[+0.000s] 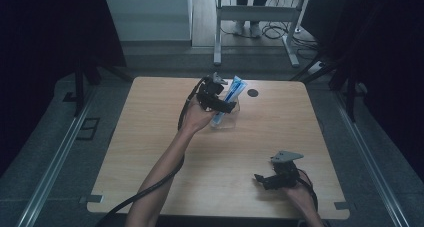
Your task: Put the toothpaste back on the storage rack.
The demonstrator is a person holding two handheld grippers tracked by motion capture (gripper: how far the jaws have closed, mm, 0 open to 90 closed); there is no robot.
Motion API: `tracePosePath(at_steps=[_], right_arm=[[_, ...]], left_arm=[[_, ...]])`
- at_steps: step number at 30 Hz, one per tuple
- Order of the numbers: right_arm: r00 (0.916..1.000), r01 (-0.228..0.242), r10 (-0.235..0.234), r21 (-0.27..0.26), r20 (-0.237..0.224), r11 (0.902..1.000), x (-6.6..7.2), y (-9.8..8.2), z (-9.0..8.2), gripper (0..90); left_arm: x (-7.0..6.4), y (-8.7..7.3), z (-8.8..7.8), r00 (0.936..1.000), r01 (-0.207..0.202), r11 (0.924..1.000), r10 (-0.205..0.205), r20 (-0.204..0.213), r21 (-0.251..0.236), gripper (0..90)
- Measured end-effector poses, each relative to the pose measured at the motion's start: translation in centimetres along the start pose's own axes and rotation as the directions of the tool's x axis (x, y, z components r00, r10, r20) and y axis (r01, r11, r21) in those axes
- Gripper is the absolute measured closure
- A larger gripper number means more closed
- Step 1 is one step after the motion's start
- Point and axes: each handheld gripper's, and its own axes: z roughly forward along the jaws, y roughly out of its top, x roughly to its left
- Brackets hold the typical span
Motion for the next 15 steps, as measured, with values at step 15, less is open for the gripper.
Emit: tracePosePath(at_steps=[15], right_arm=[[1.0,0.003,-0.003,0.002,-0.001,1.0,0.1,0.0,0.1,4.8]], left_arm=[[-0.3,-1.9,-2.2,0.9989,-0.035,0.9991,0.036,-0.03,0.024,12.7]])
